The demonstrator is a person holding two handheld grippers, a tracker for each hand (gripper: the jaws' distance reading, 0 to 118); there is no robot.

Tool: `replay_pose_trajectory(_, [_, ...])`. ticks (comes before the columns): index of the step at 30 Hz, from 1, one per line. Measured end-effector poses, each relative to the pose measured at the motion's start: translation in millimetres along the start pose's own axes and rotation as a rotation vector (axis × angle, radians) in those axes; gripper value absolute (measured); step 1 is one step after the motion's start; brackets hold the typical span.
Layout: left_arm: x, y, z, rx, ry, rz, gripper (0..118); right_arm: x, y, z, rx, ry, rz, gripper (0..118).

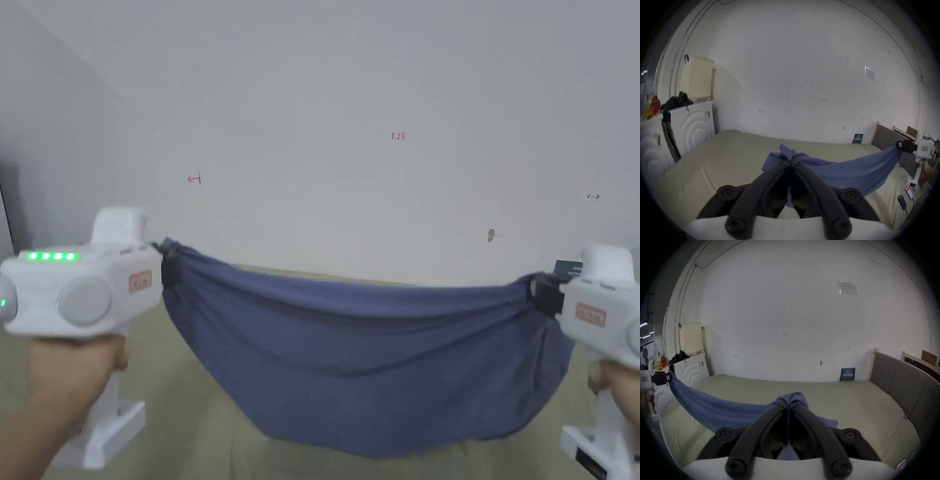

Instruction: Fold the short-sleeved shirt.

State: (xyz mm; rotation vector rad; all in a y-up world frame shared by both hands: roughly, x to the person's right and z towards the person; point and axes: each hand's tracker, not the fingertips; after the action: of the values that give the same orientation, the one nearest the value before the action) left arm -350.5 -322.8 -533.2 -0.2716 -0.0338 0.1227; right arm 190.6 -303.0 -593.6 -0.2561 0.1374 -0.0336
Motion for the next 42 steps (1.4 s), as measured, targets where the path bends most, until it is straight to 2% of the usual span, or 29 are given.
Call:
replay_pose_trajectory(3, [-8.6,-49.4,26.5,-0.028,-0.006,0.011,1,8.2,-43.7,25.5,-0.026,0.006,-0.001,2])
replay_pose_trajectory(7, [-15.5,-112.0,66.3,-0.096,-0.025,0.066,1,16.6,-108.6,67.7,-0.083,0.033,-0.121,2])
replay_pose_trajectory(10, [-15.1,-163.3,105.2,-0.1,-0.023,0.106,1,20.3,-160.4,100.5,-0.149,0.016,-0.122,2])
replay_pose_trajectory(13, [-12.2,-209.1,141.1,-0.129,-0.016,0.095,1,17.8,-198.4,133.7,-0.184,0.001,-0.172,2])
replay_pose_trajectory(18, [-17.4,-273.2,182.0,-0.272,0.0,0.117,1,14.9,-238.9,163.9,-0.26,-0.018,-0.217,2])
replay_pose_trajectory(25, [-18.4,-233.3,157.5,-0.368,0.028,0.211,2,4.0,-268.9,174.7,-0.341,-0.024,-0.201,2])
replay_pose_trajectory(26, [-16.9,-231.0,155.1,-0.378,0.03,0.213,6,3.2,-270.2,175.4,-0.339,-0.031,-0.199,3])
replay_pose_trajectory(27, [-15.9,-230.1,154.4,-0.389,0.023,0.218,17,2.8,-269.8,176.8,-0.331,-0.034,-0.197,6])
replay_pose_trajectory(28, [-15.5,-230.4,154.8,-0.397,0.015,0.22,41,2.7,-269.7,178.7,-0.316,-0.038,-0.197,16])
replay_pose_trajectory(29, [-16.3,-230.0,154.2,-0.376,0.029,0.205,81,1.2,-265.5,181.0,-0.302,-0.047,-0.192,41])
replay_pose_trajectory(30, [-16.5,-229.6,154.0,-0.359,0.03,0.192,99,-0.6,-258.2,184.4,-0.288,-0.063,-0.186,66])
replay_pose_trajectory(31, [-17.2,-246.4,165.8,-0.341,0.009,0.19,105,-0.2,-251.1,188.5,-0.276,-0.068,-0.181,66])
replay_pose_trajectory(32, [-18.4,-261.7,179.2,-0.305,-0.021,0.214,105,1.0,-241.4,195.7,-0.244,-0.052,-0.19,76])
replay_pose_trajectory(33, [-18.2,-253.8,179.1,-0.267,-0.048,0.233,113,1.8,-230.6,200.1,-0.217,-0.019,-0.192,102])
replay_pose_trajectory(34, [-18.0,-244.0,178.6,-0.214,-0.07,0.232,113,1.0,-220.1,204.2,-0.192,-0.008,-0.19,117])
replay_pose_trajectory(35, [-2.2,-212.6,197.7,-0.185,-0.093,0.225,113,-1.5,-208.9,209.9,-0.167,0.004,-0.17,117])
replay_pose_trajectory(38, [16.8,-160.0,207.0,-0.082,-0.077,0.165,113,-14.6,-173.5,222.9,-0.064,-0.081,-0.112,117])
replay_pose_trajectory(42, [16.5,-156.3,205.9,0.021,-0.032,0.04,110,-31.6,-144.8,227.9,0.008,-0.224,-0.04,117])
